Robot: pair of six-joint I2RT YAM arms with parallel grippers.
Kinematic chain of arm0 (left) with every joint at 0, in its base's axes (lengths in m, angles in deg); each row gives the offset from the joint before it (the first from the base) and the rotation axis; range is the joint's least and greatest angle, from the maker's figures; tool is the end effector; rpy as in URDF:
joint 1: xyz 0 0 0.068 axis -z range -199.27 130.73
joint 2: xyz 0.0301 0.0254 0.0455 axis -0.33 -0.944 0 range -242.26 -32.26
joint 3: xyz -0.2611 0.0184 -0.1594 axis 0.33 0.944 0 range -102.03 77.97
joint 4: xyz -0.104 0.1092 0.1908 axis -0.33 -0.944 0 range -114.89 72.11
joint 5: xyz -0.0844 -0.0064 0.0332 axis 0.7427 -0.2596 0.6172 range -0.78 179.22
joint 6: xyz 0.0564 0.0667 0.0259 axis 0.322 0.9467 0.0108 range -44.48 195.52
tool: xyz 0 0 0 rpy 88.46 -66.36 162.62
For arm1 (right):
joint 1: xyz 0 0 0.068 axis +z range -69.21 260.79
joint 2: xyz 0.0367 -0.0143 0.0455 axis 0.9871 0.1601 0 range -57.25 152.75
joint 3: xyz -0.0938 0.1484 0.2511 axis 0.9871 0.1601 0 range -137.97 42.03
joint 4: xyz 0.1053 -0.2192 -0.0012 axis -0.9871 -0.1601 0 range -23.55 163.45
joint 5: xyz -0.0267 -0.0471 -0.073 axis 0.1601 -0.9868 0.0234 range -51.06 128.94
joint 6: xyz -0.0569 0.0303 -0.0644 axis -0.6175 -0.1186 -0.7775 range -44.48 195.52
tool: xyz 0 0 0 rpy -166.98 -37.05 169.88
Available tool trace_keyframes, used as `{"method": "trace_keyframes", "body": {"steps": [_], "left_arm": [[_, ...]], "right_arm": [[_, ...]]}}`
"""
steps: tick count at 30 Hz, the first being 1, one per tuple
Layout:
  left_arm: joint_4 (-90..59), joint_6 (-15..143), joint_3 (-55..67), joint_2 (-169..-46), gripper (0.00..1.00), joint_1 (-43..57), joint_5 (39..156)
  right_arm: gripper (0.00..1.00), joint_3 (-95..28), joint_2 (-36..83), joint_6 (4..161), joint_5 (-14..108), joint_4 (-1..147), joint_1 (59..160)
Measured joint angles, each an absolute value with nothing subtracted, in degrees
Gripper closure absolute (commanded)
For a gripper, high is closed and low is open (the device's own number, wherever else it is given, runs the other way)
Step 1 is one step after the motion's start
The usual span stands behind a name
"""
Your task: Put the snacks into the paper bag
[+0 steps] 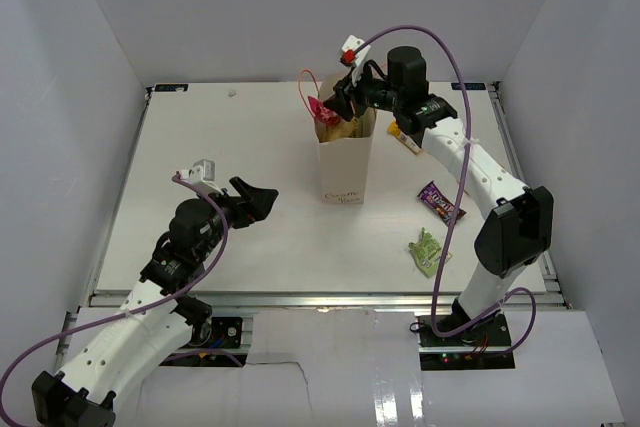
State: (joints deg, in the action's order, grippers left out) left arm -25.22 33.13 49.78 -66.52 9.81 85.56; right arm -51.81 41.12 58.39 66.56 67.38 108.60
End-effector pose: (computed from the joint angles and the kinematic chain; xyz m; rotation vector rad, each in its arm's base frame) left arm 0.1379 -0.0707 0.2813 -0.2653 1.8646 -0.8193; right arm 0.3685 0.2372 0.4241 -0.9884 1.4650 0.5576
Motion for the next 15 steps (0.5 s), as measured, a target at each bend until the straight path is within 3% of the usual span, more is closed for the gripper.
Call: {"method": "trace_keyframes", "body": {"steps": [15], "left_arm": [[-26.47, 33.52, 49.78, -65.91, 0.02, 9.81, 85.36]], "right_arm": [[0.38, -55.26, 29.3, 54.26, 73.69, 61.96, 108.29]]}}
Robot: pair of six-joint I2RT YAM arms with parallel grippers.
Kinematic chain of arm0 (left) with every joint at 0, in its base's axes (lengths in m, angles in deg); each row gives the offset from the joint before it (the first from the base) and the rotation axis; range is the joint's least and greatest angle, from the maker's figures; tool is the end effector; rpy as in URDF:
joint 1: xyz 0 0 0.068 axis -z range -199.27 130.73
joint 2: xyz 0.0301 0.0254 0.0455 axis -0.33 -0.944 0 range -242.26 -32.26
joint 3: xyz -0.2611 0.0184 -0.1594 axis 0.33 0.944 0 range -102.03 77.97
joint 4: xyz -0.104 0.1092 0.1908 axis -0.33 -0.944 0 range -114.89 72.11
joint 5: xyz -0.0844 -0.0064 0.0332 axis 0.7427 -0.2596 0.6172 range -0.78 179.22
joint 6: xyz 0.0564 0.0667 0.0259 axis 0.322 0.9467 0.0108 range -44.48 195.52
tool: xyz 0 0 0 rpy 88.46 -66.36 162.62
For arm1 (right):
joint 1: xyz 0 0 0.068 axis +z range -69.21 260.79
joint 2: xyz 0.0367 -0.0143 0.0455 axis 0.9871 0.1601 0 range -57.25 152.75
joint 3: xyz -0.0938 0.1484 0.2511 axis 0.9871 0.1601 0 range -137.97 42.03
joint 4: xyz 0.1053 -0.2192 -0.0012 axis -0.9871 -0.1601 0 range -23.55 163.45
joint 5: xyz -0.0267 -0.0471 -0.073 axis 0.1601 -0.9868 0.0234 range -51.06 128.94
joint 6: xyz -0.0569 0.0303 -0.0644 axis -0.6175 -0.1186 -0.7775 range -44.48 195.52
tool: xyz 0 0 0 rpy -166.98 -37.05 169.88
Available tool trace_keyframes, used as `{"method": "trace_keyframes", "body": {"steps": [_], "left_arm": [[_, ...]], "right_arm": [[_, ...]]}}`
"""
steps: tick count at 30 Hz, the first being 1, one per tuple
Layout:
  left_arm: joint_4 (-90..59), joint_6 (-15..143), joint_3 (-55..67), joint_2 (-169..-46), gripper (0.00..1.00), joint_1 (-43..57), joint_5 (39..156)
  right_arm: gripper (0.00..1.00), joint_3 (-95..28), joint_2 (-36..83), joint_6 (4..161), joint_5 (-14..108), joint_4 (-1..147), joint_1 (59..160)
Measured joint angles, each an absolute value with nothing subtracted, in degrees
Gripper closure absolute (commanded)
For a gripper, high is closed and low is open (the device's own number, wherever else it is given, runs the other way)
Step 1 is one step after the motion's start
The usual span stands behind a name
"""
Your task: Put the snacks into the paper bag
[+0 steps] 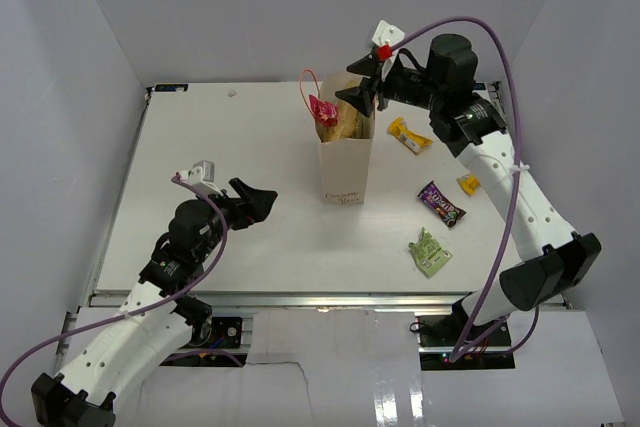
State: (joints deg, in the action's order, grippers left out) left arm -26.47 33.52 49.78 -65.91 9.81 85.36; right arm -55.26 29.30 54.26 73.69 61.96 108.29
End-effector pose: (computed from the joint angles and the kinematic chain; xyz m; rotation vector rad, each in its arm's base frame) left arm 0.1358 -0.0692 0.2795 -0.2623 1.8746 -0.8066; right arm 0.2919 0.2044 0.5107 -1.0676 1.2048 0.5632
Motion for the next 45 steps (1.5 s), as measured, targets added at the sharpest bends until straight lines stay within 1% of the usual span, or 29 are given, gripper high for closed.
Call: {"method": "trace_keyframes", "body": {"steps": [5, 10, 13, 16, 22, 29, 35, 42, 45], "left_arm": [[-26.97, 32.82, 49.76, -66.52, 0.02, 9.81, 85.36], [-28.74, 30.31, 49.82, -67.11, 0.02, 9.81, 85.16], [-28.81, 28.49, 50.55, -66.58, 0.02, 9.81, 84.86], [-28.74, 27.84, 51.49, -66.52, 0.02, 9.81, 84.83], [-27.13, 27.82, 51.59, -68.9, 0.02, 9.81, 85.95], [-26.27, 27.8, 51.59, -72.33, 0.02, 9.81, 89.03], [-24.07, 25.78, 53.1, -73.38, 0.02, 9.81, 92.97], [-22.14, 23.73, 53.87, -77.88, 0.02, 9.81, 97.31], [-21.71, 23.01, 53.91, -79.2, 0.02, 9.81, 99.04]], "right_arm": [[0.38, -52.46, 24.27, 55.83, 74.01, 61.11, 104.12], [0.38, -44.62, 20.36, 60.42, 76.07, 59.78, 92.29], [0.38, -38.32, 19.31, 61.17, 76.64, 56.39, 85.56], [0.37, -32.36, 19.29, 59.68, 75.98, 51.01, 82.13], [0.37, -22.78, 20.01, 53.34, 70.89, 38.92, 81.56], [0.36, -17.08, 25.93, 52.38, 59.89, 33.92, 81.61], [0.34, -11.13, 26.98, 49.61, 51.83, 35.45, 81.61], [0.33, -10.98, 32.64, 43.92, 46.47, 42.99, 81.67], [0.32, -10.96, 33.36, 41.21, 45.03, 45.5, 81.67]]}}
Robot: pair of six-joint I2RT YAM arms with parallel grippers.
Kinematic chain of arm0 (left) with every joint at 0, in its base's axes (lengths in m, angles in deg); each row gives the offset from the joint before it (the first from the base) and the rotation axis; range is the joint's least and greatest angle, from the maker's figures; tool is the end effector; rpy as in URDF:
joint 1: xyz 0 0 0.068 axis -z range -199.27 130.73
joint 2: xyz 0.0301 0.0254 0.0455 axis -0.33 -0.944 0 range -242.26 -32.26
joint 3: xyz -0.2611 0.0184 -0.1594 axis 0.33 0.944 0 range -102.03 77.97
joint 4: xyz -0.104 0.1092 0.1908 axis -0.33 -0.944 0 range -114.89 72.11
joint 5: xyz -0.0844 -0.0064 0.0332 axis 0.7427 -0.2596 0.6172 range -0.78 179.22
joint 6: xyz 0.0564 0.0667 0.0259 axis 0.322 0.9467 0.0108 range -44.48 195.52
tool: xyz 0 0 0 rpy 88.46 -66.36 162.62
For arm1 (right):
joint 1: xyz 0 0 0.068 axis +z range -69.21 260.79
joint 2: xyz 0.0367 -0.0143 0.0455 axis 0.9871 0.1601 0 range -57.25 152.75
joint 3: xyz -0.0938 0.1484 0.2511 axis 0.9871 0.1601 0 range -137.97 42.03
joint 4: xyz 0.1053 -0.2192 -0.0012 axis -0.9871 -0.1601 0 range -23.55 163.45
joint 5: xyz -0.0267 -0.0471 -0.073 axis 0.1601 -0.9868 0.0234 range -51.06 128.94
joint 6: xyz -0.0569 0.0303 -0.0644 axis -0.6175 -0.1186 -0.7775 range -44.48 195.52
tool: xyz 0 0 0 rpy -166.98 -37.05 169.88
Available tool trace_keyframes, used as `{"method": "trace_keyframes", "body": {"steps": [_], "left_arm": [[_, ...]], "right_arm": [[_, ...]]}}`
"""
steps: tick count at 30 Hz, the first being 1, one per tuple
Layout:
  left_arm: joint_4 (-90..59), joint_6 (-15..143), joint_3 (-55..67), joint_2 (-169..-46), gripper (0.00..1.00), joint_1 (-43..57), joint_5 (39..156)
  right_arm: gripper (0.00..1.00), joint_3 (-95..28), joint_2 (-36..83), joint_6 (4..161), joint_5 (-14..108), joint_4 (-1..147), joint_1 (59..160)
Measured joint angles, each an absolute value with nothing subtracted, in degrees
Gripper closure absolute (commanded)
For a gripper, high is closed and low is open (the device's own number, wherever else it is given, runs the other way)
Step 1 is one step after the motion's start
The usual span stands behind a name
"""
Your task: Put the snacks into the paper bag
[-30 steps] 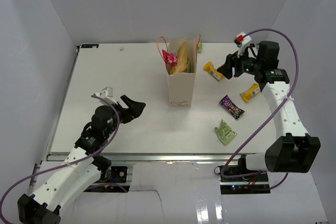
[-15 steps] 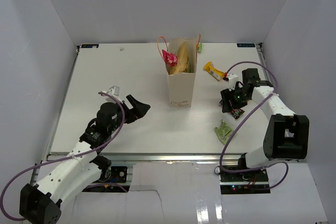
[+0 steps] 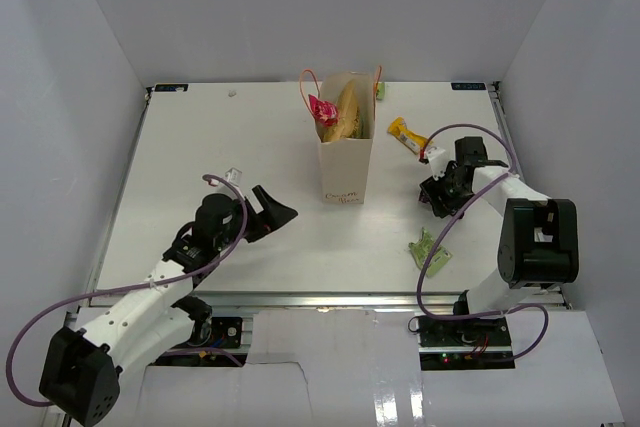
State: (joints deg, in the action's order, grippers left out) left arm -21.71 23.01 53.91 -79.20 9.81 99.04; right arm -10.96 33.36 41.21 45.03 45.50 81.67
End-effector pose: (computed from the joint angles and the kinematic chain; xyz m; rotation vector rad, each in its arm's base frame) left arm 0.1550 -0.1021 0.2299 -0.3324 2.1769 -1.0284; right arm 0.3023 0.0134 0.1808 -0.8468 2.5671 -0.0307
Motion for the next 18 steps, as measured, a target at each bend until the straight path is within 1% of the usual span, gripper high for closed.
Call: {"method": "trace_keyframes", "body": {"steps": [3, 4, 5, 6, 7, 10, 11, 14, 18], "left_arm": [[-20.55, 22.07, 54.68, -79.39, 0.02, 9.81, 100.29], [-20.15, 21.81, 55.14, -79.31, 0.02, 9.81, 100.59], [-19.96, 21.48, 55.59, -79.24, 0.02, 9.81, 100.86], [-19.91, 21.28, 55.94, -79.17, 0.02, 9.81, 101.1], [-20.0, 21.13, 56.1, -79.13, 0.02, 9.81, 101.29], [-19.78, 20.91, 56.16, -78.69, 0.02, 9.81, 101.75], [-19.63, 20.87, 56.16, -78.5, 0.02, 9.81, 101.86], [-18.71, 20.8, 56.16, -78.21, 0.02, 9.81, 102.15], [-16.04, 20.8, 56.16, -78.93, 0.02, 9.81, 104.18]], "right_arm": [[0.35, -10.19, 33.52, 37.8, 44.73, 48.5, 81.67], [0.37, -9.95, 33.71, 37.02, 44.68, 49.04, 81.67], [0.44, -9.78, 34.0, 36.05, 44.64, 49.5, 81.67], [0.47, -9.71, 34.26, 35.29, 44.64, 49.87, 81.67], [0.54, -9.71, 34.46, 34.48, 44.66, 50.33, 81.67], [0.69, -9.71, 34.89, 32.64, 44.99, 51.49, 81.63], [0.77, -9.73, 34.98, 32.36, 45.16, 51.6, 81.58], [0.92, -9.95, 34.96, 31.81, 46.23, 51.54, 81.58], [0.92, -10.02, 33.21, 32.54, 50.74, 49.77, 81.54]]}}
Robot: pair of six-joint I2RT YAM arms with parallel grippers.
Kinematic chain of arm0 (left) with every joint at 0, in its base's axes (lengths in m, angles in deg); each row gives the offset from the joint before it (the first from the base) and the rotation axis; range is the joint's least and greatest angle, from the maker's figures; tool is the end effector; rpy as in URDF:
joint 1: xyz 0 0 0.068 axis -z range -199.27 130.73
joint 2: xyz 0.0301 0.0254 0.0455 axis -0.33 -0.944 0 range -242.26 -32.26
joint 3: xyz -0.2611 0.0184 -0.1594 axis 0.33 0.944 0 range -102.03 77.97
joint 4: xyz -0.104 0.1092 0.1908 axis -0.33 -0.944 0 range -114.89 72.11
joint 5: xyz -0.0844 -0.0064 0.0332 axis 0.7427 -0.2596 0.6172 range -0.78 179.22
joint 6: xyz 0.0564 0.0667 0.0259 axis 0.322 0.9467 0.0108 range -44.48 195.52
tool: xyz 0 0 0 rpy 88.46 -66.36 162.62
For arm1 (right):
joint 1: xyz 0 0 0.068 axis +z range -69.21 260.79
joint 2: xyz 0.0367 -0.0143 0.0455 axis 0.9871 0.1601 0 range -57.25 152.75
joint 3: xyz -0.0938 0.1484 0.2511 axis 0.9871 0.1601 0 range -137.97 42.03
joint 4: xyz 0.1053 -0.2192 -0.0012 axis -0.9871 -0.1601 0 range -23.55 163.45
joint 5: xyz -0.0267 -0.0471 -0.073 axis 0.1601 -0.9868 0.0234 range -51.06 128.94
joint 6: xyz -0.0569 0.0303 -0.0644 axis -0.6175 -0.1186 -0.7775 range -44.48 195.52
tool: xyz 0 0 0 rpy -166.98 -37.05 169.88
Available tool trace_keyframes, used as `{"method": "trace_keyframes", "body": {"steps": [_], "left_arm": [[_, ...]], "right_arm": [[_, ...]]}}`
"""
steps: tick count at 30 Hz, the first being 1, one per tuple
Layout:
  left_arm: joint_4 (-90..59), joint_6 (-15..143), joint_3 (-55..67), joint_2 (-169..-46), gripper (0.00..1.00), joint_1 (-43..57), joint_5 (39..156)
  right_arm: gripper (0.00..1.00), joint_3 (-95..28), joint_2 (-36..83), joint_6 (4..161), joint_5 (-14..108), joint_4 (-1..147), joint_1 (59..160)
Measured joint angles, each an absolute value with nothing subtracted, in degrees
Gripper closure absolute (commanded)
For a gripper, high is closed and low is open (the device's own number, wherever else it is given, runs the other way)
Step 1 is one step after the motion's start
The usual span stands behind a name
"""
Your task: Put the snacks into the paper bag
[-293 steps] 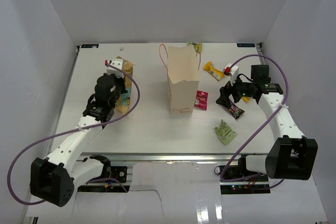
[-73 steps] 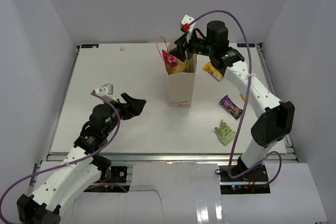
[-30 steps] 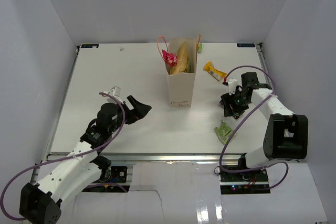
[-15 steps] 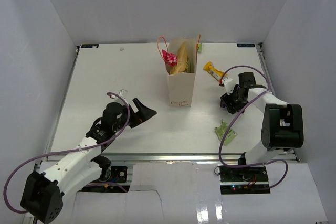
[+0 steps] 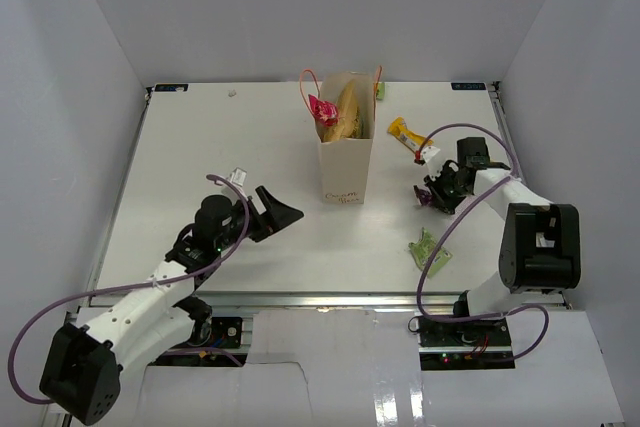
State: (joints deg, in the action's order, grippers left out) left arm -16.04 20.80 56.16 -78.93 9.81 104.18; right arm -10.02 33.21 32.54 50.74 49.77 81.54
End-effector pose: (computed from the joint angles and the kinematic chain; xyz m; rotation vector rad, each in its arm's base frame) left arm 0.1519 -0.1086 0.2306 -0.2959 2.1456 -1.1642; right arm 0.3081 0.0208 0.1831 -1.0363 2.4019 0.0179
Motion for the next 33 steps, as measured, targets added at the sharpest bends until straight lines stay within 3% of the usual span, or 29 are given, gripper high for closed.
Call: {"method": "trace_keyframes", "body": {"steps": [11, 22, 33], "left_arm": [[-6.23, 18.37, 44.97, -97.29, 0.02, 17.6, 110.3], [-1.64, 15.8, 29.54, -116.42, 0.02, 26.29, 109.51], [-1.34, 13.72, 29.08, -119.72, 0.24, 27.39, 108.68]], "right_arm": [[0.92, -9.6, 16.25, 36.21, 69.12, 42.79, 83.38], [0.92, -5.04, 9.98, 41.15, 72.18, 43.3, 97.56], [0.92, -5.1, 8.42, 43.64, 71.94, 45.02, 101.69]]}}
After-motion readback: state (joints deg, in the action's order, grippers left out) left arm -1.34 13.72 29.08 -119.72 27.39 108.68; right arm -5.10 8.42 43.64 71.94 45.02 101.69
